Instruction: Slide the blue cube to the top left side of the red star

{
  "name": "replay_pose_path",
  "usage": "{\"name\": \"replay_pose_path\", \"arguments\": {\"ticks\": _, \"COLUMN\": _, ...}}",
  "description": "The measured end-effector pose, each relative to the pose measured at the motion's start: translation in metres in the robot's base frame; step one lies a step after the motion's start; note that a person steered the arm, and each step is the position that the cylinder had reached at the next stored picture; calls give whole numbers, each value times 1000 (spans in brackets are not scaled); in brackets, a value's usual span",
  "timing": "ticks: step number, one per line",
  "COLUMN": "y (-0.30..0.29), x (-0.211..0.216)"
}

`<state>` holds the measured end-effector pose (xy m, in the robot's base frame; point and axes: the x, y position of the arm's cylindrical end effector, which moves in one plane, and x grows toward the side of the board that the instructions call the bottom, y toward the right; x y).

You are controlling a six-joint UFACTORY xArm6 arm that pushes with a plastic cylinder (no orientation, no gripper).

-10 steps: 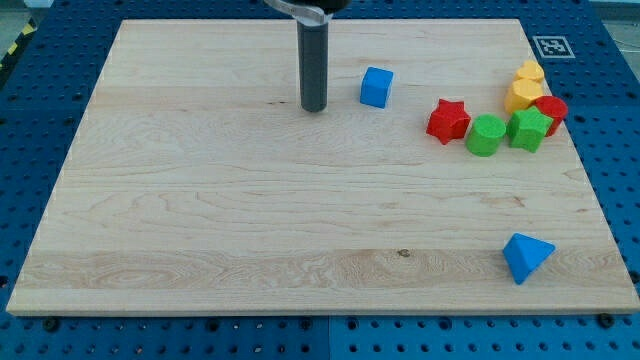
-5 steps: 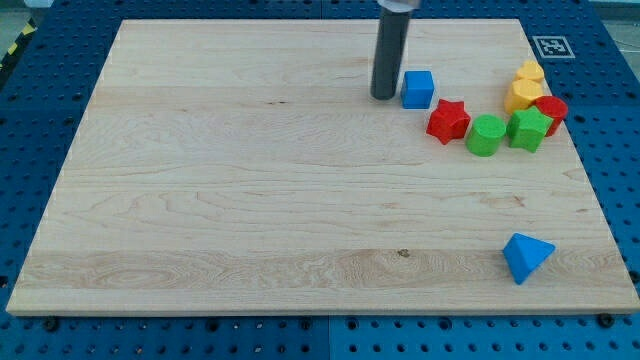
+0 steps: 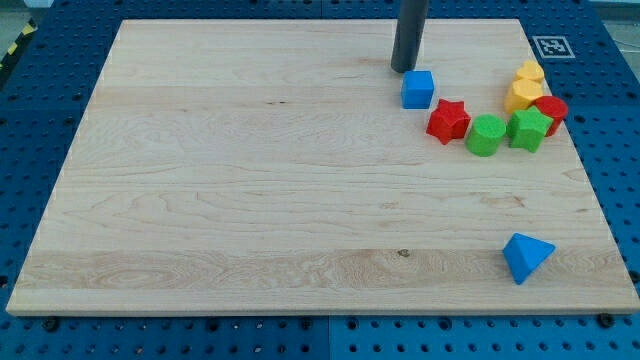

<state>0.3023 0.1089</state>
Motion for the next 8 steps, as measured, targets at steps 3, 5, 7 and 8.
{"name": "replay_pose_path", "arguments": {"ticks": 3, "y": 0, "x": 24}}
{"name": "replay_pose_path", "arguments": {"ticks": 5, "y": 4, "x": 25}}
{"name": "replay_pose_path", "arguments": {"ticks": 7, "y": 8, "x": 27}}
{"name": "replay_pose_path", "arguments": {"ticks": 8, "y": -41, "x": 14}}
